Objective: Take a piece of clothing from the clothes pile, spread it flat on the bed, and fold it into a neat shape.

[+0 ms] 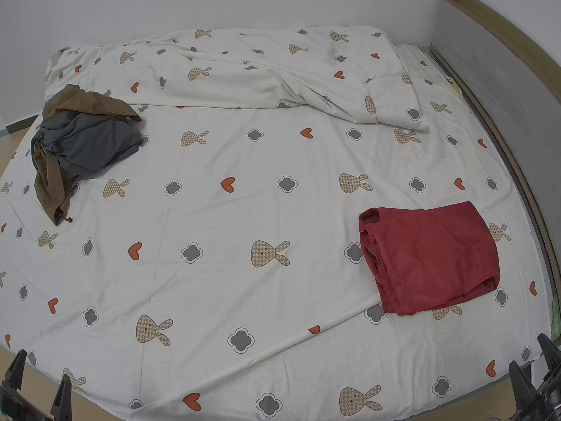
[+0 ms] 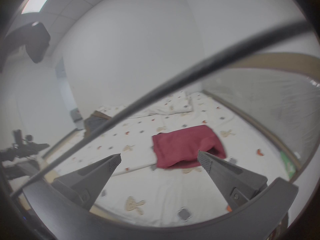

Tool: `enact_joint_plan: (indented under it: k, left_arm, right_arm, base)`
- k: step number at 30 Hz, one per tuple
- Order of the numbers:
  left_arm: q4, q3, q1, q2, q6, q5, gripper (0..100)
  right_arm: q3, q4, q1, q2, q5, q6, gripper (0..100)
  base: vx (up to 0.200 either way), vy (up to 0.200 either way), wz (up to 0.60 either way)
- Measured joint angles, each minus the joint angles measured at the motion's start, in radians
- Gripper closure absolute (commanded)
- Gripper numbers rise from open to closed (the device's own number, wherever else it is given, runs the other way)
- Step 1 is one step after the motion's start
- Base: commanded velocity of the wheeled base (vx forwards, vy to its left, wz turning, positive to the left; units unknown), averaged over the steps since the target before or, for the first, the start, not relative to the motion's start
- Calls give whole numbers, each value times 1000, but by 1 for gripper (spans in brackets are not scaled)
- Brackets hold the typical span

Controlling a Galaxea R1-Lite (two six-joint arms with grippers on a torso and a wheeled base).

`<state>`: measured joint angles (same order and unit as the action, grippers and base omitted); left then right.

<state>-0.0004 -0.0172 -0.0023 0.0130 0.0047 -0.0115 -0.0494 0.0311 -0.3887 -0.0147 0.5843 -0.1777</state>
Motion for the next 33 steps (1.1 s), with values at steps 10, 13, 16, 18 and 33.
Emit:
enact_joint_plan:
  k: [10,13,16,18,33]
  left_arm:
    - [0,0,0,-1,-3,2,0]
    - [0,0,0,-1,-3,2,0]
    - [0,0,0,-1,-3,2,0]
    - [1,0,-1,-1,-3,2,0]
    - [1,0,-1,0,-3,2,0]
  right_arm:
    - [-165,201,121,-27,170,-53,0]
    - [-200,220,160,-52,181,-16,0]
    - [-184,229,178,-65,185,80,0]
    - [-160,230,174,-68,184,135,0]
    - [20,-108,101,-10,-218,239,0]
  base:
    - [0,0,0]
    - [0,0,0]
    - [0,0,0]
    - [0,0,0]
    - [0,0,0]
